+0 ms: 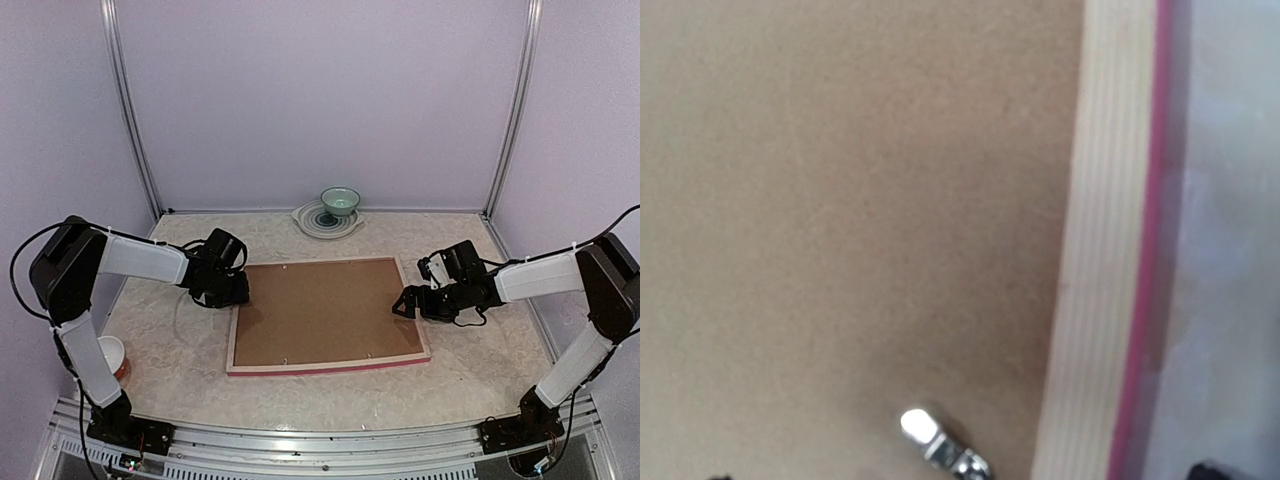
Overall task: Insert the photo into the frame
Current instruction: Press the fastener onto the backboard.
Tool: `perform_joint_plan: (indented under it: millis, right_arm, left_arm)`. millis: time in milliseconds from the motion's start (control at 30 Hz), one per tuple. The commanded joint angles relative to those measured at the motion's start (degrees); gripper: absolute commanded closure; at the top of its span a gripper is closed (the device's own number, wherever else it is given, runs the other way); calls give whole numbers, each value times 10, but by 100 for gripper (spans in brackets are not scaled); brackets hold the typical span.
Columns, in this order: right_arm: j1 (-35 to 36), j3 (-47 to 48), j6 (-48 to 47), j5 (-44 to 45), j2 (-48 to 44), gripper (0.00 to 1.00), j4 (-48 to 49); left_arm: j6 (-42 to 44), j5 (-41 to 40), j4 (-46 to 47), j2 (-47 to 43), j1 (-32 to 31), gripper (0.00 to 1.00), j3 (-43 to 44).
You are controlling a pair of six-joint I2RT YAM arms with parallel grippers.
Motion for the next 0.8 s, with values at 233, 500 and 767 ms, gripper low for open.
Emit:
perform_joint_plan:
  millis: [233, 500, 767]
  right_arm:
    - [5, -18, 2, -3, 7, 1, -24]
    - [5, -12, 0, -2, 7, 1, -30]
    - [5, -7, 1, -3, 9, 1, -32]
  left_arm:
    - [3, -21, -28, 9, 7, 67, -14]
    - [3, -21, -28, 5, 8, 74, -15]
    - [3, -18, -29, -2, 8, 79, -13]
